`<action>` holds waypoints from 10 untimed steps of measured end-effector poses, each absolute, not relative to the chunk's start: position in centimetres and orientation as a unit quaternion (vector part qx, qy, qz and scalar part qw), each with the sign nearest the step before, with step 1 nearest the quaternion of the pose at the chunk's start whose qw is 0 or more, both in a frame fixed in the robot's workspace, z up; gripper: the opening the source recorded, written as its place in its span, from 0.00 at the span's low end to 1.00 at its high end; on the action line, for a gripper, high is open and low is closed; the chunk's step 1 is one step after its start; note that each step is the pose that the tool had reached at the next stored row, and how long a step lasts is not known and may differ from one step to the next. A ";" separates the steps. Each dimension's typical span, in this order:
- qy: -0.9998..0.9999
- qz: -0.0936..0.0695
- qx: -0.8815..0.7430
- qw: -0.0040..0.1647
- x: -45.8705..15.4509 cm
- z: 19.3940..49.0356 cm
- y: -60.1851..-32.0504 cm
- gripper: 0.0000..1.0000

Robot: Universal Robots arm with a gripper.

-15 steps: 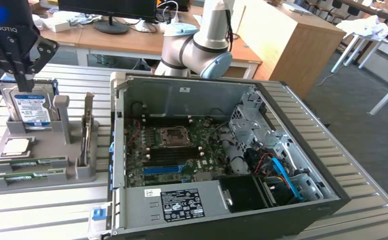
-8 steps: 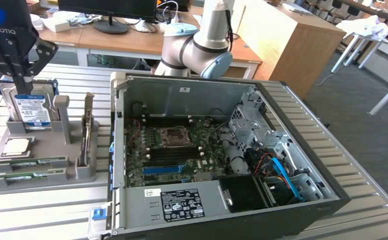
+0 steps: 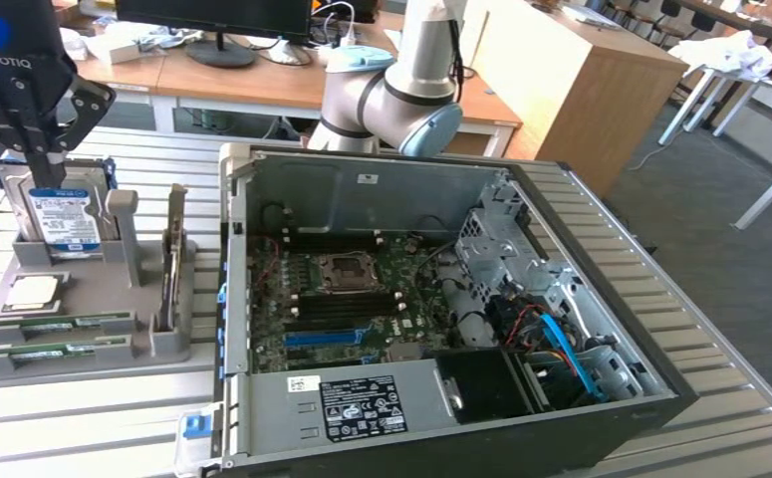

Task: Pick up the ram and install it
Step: 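Pick up the ram and move it above insertion slot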

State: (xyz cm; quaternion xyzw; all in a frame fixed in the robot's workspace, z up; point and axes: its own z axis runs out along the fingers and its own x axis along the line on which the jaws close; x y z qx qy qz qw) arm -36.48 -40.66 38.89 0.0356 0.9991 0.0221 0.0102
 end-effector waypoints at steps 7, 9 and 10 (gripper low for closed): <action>0.999 0.022 0.030 0.010 -36.5 38.9 -40.7 0.10; 0.999 0.022 0.027 0.010 -36.5 38.9 -40.7 0.10; 0.999 0.022 0.024 0.010 -36.5 38.9 -40.7 0.10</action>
